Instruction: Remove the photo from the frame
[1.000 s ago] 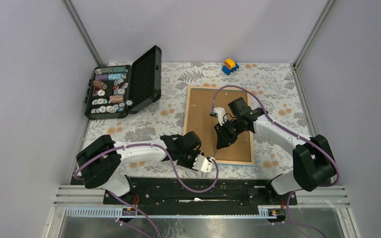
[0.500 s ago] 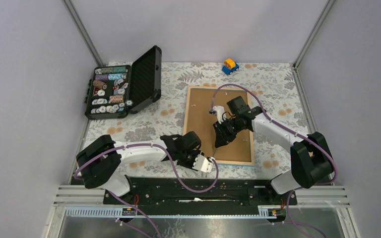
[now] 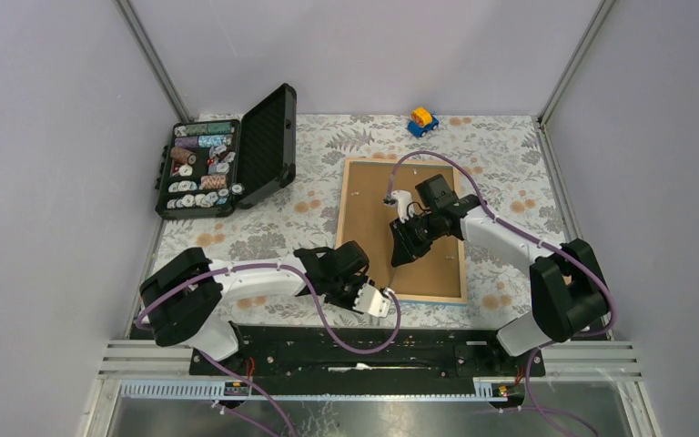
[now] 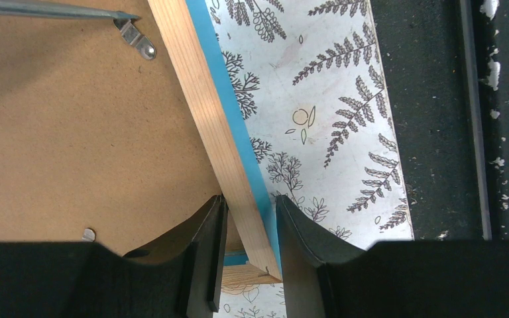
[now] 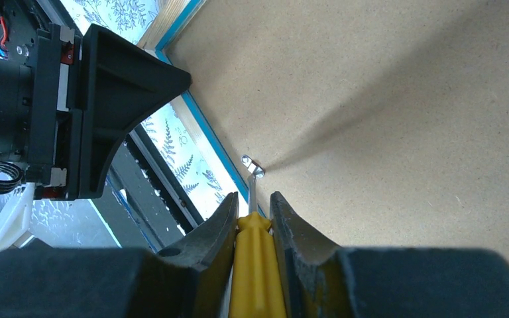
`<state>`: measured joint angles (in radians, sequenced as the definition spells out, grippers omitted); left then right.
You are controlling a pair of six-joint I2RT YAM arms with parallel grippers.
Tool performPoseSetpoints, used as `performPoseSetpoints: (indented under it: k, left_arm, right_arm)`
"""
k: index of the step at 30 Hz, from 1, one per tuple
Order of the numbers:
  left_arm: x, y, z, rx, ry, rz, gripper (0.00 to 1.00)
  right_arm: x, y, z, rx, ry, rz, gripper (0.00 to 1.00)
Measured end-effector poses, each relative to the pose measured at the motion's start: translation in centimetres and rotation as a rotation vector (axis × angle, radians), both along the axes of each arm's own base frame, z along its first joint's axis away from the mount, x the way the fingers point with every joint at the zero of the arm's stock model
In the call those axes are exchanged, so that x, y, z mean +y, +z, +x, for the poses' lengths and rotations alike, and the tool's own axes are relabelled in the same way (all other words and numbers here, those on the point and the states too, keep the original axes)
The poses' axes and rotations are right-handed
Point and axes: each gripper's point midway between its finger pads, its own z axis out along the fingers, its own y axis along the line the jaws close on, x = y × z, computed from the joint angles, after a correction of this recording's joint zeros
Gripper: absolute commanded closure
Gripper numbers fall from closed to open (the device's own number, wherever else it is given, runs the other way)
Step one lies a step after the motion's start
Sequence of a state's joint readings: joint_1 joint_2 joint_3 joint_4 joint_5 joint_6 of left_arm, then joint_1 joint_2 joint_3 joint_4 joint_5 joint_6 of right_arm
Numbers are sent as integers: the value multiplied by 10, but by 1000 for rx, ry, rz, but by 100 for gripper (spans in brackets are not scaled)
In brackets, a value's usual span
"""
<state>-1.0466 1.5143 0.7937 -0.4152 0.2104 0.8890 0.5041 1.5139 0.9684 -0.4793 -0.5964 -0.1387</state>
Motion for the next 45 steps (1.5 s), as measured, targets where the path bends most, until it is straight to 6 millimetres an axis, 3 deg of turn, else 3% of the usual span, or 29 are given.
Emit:
performPoseSetpoints:
  k: [12, 20, 28, 35, 38, 45]
  left_arm:
    - [0, 0, 0, 0, 0, 1, 62]
    - [0, -1, 0, 0, 0, 2, 62]
    - [1, -1, 0, 5, 8, 7, 55]
    - [7, 3, -6, 40, 21, 45, 46]
    - [11, 7, -7, 48, 22, 65, 43]
    - [19, 30, -6, 25, 42, 77, 19]
  right_arm:
    - [5, 0, 7, 3, -15, 11, 100]
    - [12, 5, 34, -87, -39, 28, 100]
    - [9, 7, 50, -140, -66, 30, 100]
    - [-17, 20, 67, -193, -130, 7, 100]
    - [-29, 38, 75, -228, -163, 18, 100]
    - [-73, 86, 105, -315, -306, 60, 100]
